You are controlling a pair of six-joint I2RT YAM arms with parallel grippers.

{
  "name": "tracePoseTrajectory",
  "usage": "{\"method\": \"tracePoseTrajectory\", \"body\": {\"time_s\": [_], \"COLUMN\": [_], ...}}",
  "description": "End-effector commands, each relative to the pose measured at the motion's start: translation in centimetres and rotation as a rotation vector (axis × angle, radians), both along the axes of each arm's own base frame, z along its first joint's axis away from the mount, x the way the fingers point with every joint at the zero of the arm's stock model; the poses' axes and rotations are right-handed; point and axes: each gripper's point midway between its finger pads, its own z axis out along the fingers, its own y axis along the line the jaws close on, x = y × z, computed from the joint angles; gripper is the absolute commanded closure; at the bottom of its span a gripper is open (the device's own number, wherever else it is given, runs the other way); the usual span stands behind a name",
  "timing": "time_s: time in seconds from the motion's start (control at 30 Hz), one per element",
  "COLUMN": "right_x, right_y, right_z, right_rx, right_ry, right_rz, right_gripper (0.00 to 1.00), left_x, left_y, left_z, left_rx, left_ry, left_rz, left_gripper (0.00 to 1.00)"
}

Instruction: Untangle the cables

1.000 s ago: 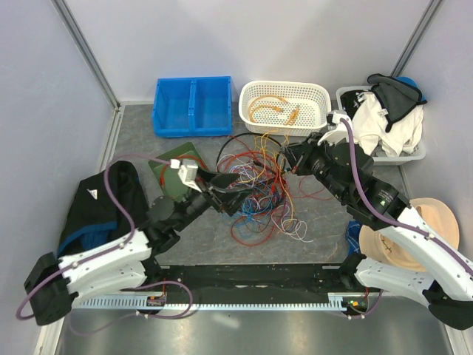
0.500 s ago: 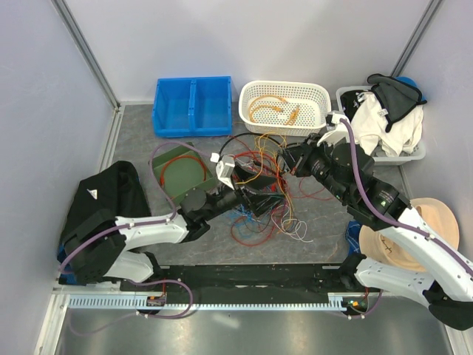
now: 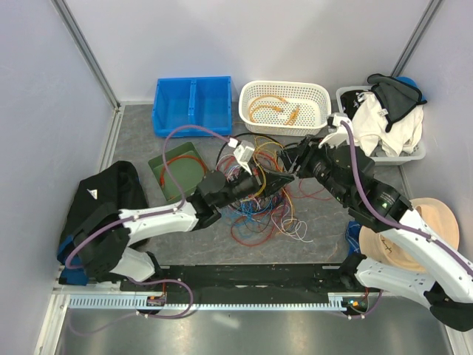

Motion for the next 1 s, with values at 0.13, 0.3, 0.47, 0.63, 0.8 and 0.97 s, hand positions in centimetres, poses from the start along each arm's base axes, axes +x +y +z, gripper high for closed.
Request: {"method": "tracePoseTrajectory", "body": {"time_s": [0.13, 0.3, 0.47, 0.63, 0.8, 0.97], "right_x": [-0.4, -1.0, -2.1, -3.7, -4.5, -4.5], "right_y": [-7.0, -6.4, -3.7, -1.1, 0.1, -0.3], "right_z": [0.9, -2.0, -3.7, -1.8, -1.1, -1.1], "right_rx": [-0.059, -0.065, -0.036, 0.081, 0.136, 0.137], "right_ry": [-0.109, -0.12, -0.144, -0.23, -0.265, -0.271], "right_rz": [-0.241, -0.184, -0.023, 0.135, 0.211, 0.195], "right_gripper": [0.27, 0.27, 0.28, 0.28, 0.28, 0.28], "left_x": [5.3, 5.3, 5.8, 5.8, 6.0, 6.0], "left_y": [6.0, 8.4, 8.6, 8.2, 8.0, 8.2], "left_z": [5.4, 11.4, 13.7, 15.2, 15.2, 15.3], "left_rx": [0.413, 0.4, 0.41, 0.396, 0.401, 0.404], "left_ry": [0.084, 0.044, 0.022, 0.019, 0.023, 0.02], "left_rz": [0.348, 0.395, 0.416, 0.405, 0.404, 0.411], "left_gripper": [0.98, 0.98, 0.98, 0.98, 0.98, 0.98]}}
